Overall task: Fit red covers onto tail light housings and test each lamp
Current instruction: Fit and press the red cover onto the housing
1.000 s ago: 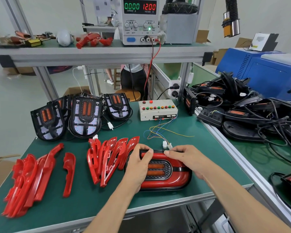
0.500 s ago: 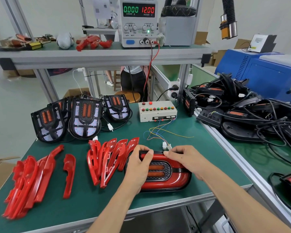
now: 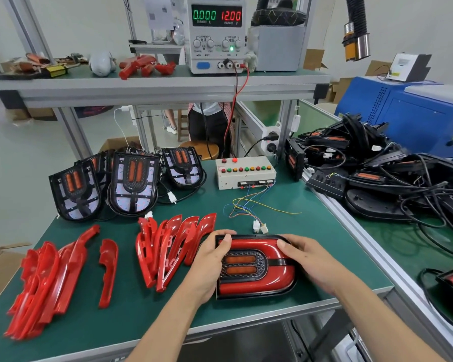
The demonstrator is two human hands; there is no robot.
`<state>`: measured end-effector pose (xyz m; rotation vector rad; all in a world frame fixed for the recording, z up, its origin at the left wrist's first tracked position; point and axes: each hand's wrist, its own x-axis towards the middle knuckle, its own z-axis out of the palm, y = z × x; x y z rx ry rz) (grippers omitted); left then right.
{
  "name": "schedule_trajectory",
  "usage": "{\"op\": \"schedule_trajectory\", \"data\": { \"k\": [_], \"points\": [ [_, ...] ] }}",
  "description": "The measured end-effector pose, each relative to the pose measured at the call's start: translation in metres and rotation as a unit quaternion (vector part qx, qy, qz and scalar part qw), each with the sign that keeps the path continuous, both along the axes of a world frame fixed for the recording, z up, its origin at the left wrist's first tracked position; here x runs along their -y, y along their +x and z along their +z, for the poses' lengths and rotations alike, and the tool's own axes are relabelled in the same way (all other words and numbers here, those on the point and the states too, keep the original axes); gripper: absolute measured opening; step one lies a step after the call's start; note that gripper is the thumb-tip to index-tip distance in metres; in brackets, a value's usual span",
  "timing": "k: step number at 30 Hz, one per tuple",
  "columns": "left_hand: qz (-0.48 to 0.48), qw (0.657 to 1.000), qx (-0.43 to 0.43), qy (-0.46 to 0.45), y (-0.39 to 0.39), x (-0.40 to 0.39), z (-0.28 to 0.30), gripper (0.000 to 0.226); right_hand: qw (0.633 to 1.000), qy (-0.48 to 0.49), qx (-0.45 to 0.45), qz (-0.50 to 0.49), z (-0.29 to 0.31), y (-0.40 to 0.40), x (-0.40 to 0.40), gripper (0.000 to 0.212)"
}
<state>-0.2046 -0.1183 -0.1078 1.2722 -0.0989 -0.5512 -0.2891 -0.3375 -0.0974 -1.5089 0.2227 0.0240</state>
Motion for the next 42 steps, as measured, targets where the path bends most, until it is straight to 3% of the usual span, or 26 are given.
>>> {"op": "schedule_trajectory", "data": {
  "k": [5,9,12,19,30,32,34,38,42],
  "points": [
    [-0.009,0.999,-0.038,-0.029,0.0,-0.003,-0.003,0.027,0.997,0.077,0.022,-0.003,-0.01,-0.004,0.0,0.033],
    [0.002,0.998,-0.05,-0.044,-0.001,-0.003,-0.005,0.032,0.998,0.016,0.048,-0.047,-0.012,-0.001,-0.007,0.031],
    [0.001,0.996,-0.065,-0.053,0.0,-0.004,-0.003,0.032,0.997,0.023,0.057,-0.054,-0.011,0.002,-0.01,0.031],
    [-0.005,0.999,-0.032,-0.033,-0.002,-0.002,0.004,0.034,0.992,0.101,0.028,-0.065,-0.013,-0.001,-0.006,0.032],
    [-0.01,0.998,-0.066,-0.013,-0.009,0.004,0.009,0.04,0.991,0.091,-0.019,-0.097,0.0,0.0,-0.002,0.035],
    [-0.028,0.996,0.012,0.08,-0.01,0.003,0.005,0.044,0.991,0.076,-0.027,-0.109,0.003,-0.006,0.008,0.036],
    [-0.02,0.972,0.135,0.19,-0.01,-0.002,0.001,0.034,0.991,0.062,-0.038,-0.109,0.005,-0.013,0.022,0.034],
    [0.06,0.897,0.303,0.317,-0.002,-0.009,-0.002,0.013,0.988,0.036,-0.083,-0.122,0.005,-0.024,0.049,0.04],
    [-0.025,0.824,0.404,0.397,0.002,0.007,0.002,0.018,0.988,0.001,-0.112,-0.108,0.003,-0.023,0.058,0.044]
  ]
}}
